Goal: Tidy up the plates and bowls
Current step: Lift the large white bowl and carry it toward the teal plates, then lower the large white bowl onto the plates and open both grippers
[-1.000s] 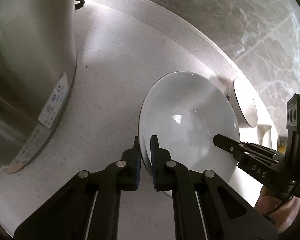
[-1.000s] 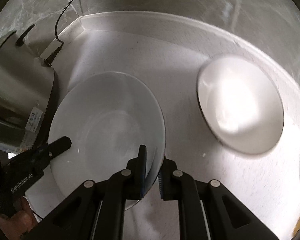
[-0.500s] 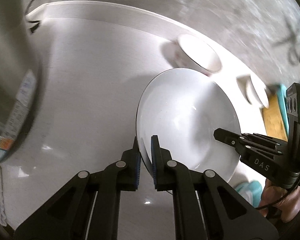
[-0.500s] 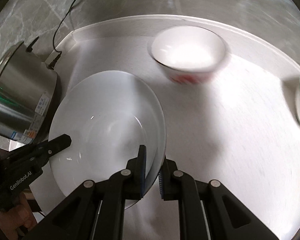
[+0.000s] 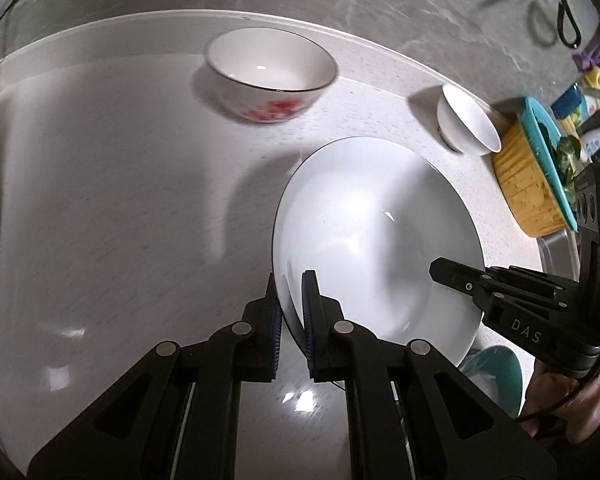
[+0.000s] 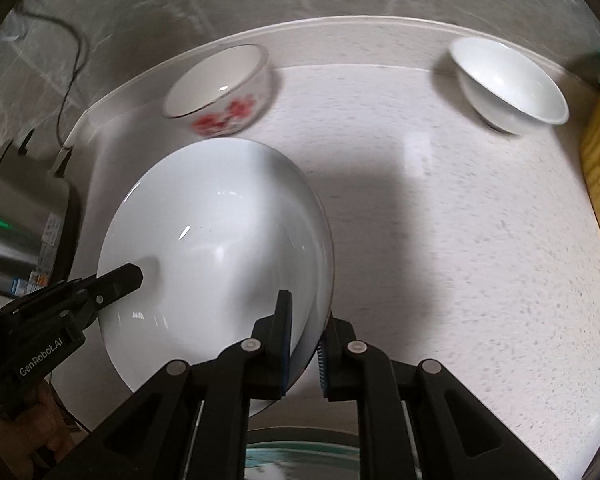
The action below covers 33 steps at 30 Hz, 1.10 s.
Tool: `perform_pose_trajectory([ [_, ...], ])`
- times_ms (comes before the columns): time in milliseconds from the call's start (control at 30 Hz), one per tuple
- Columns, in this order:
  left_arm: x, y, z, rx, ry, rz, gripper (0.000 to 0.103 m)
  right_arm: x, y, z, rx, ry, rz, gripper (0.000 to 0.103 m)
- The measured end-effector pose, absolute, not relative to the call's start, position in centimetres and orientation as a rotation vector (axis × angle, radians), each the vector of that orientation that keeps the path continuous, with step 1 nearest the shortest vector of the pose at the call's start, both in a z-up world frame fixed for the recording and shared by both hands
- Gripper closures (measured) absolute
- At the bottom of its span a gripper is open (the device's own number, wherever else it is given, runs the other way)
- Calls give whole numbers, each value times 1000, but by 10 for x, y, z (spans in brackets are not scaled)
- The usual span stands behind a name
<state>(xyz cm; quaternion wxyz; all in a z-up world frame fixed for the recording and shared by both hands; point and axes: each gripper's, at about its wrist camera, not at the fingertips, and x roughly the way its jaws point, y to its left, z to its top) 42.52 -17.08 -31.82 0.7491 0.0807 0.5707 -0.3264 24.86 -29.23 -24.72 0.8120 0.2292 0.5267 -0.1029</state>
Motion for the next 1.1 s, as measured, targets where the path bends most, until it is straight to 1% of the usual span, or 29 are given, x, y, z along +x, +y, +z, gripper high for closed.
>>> perform_pose_trajectory([
  [233, 429, -202, -332, 195, 1243, -713, 95, 242, -316, -253, 504, 1110, -233, 90],
  [400, 433, -204, -337, 184, 1249, -695, 94, 251, -316, -253, 490, 1117, -218, 89],
  [600, 435, -197, -332, 173, 1238, -675, 92, 254, -312, -253, 480, 1112, -212, 85],
  [633, 435, -195, -329, 166, 1232, -671, 90, 254, -313, -253, 484, 1110, -208, 79],
  [667, 436, -193, -325, 157, 1224, -671, 80, 252, -313, -251, 485, 1103, -214, 67],
  [700, 436, -191, -322, 154, 1217, -668, 56, 250, -314, -249, 484, 1094, -222, 62],
  [733, 436, -189, -318, 148, 1210, -667, 40, 246, -315, -246, 486, 1083, -228, 56],
  [767, 438, -186, -314, 134, 1204, -674, 19, 243, -317, -244, 493, 1075, -233, 55],
  [800, 439, -184, -308, 118, 1193, -687, 17, 239, -319, -240, 501, 1064, -245, 55],
  [833, 439, -184, -303, 118, 1187, -692, 17, 236, -322, -237, 507, 1055, -254, 52],
  [867, 441, -185, -297, 122, 1187, -704, 12, 230, -326, -232, 523, 1036, -269, 45],
  [900, 442, -185, -291, 121, 1187, -714, 4, 225, -331, -228, 540, 1016, -279, 42],
  [933, 444, -186, -285, 120, 1185, -723, 1, 219, -336, -224, 560, 995, -290, 38],
  [1100, 450, -223, -243, 159, 1142, -863, 1, 187, -374, -196, 650, 875, -379, 35],
])
